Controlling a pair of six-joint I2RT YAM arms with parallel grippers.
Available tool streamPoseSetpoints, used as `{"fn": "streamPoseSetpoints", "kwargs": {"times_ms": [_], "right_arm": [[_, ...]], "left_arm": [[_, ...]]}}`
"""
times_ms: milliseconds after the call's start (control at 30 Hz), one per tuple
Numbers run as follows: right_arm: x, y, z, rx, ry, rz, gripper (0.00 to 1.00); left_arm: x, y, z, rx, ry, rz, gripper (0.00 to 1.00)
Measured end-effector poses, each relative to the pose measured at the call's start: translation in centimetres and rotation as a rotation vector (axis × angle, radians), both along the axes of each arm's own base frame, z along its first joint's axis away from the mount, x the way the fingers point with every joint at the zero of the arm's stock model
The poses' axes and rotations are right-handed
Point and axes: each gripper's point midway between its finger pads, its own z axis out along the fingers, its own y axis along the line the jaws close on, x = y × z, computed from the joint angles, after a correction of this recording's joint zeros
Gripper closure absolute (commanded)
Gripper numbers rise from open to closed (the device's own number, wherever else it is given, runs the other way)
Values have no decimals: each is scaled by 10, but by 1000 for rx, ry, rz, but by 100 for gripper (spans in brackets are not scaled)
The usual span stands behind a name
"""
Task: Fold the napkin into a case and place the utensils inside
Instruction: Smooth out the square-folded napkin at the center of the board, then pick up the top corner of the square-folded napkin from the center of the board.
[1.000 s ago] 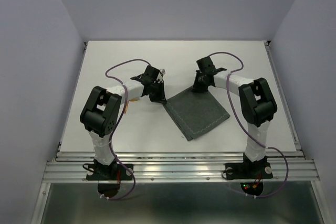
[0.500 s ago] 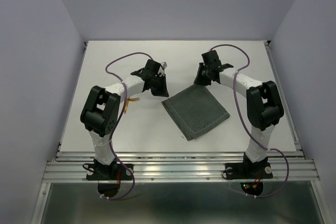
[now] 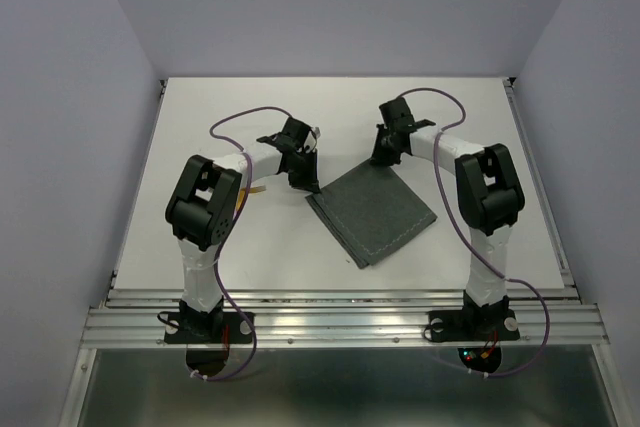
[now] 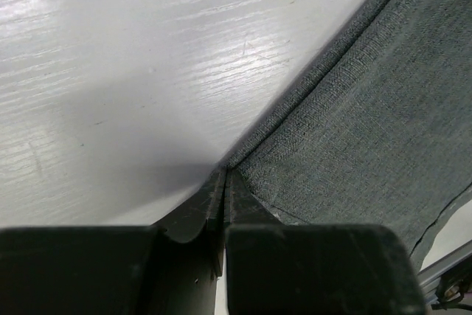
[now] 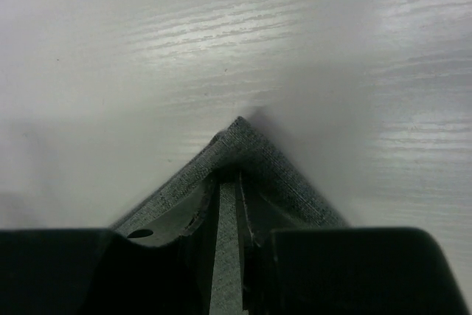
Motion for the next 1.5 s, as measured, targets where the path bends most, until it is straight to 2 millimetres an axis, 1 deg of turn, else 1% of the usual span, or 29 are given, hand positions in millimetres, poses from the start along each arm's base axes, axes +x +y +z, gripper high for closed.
{"fn": "streamPoseSetpoints", "kwargs": {"times_ms": [67, 133, 200, 233, 267, 300, 333, 367, 400, 433, 467, 500, 533, 600, 667, 733, 767, 800, 833, 867, 933, 967, 1000, 1100, 1133, 1300, 1500], "right_arm": [[-4, -2, 6, -7, 2, 6, 78], [-7, -4, 19, -7, -15, 11, 76], [-13, -6, 44, 3, -50, 15, 75], [-17, -7, 62, 14, -84, 19, 75], [-23, -9, 75, 23, -109, 21, 75], [-32, -12, 90, 32, -135, 22, 74], [-49, -14, 109, 48, -172, 25, 74], [-60, -16, 117, 52, -188, 27, 74], [-77, -16, 128, 57, -207, 32, 73], [-88, -16, 132, 61, -216, 36, 73], [-108, -12, 136, 69, -231, 54, 73], [-121, -8, 135, 72, -228, 64, 73], [-145, 1, 131, 78, -219, 95, 73], [-178, 9, 115, 77, -175, 128, 73], [-221, 21, 92, 85, -96, 170, 70], [-254, 23, 70, 86, -28, 177, 64], [-283, 21, 52, 78, 45, 174, 60], [-286, 20, 49, 78, 57, 167, 59], [-291, 23, 46, 94, 67, 142, 57], [-294, 24, 45, 101, 72, 130, 56], [-303, 28, 40, 114, 95, 109, 50], [-307, 30, 37, 117, 110, 102, 49], [-311, 33, 35, 121, 123, 95, 45], [-312, 37, 30, 129, 143, 63, 44], [-312, 38, 28, 131, 150, 48, 41], [-313, 34, 19, 146, 169, -24, 41], [-317, 29, 5, 159, 194, -79, 47]], "left_arm": [[-2, 3, -2, 16, 8, -3, 89], [0, 5, 1, 32, 4, -5, 89], [6, 5, 7, 41, -15, -3, 89], [9, 5, 11, 46, -28, 0, 89], [12, 6, 15, 50, -39, 4, 89], [13, 6, 18, 52, -47, 6, 89], [14, 8, 26, 52, -61, 13, 88], [15, 10, 30, 54, -66, 18, 88], [15, 12, 39, 49, -79, 26, 87], [16, 14, 50, 42, -96, 35, 87], [16, 16, 57, 36, -110, 42, 86], [18, 17, 67, 28, -131, 51, 86], [20, 20, 82, 13, -160, 63, 85], [22, 23, 106, -16, -207, 85, 85], [21, 27, 127, -42, -247, 105, 83], [18, 30, 143, -65, -278, 122, 82], [11, 34, 150, -79, -287, 133, 79], [9, 34, 150, -81, -285, 135, 79], [7, 35, 148, -86, -285, 142, 79], [2, 37, 142, -81, -270, 145, 79], [-7, 41, 130, -68, -235, 152, 78], [-11, 43, 123, -58, -216, 154, 78], [-13, 44, 120, -52, -208, 155, 78], [-18, 47, 112, -42, -185, 160, 78], [-19, 47, 111, -42, -183, 162, 78], [-22, 48, 112, -46, -184, 165, 78], [-25, 49, 109, -44, -177, 165, 78]]}}
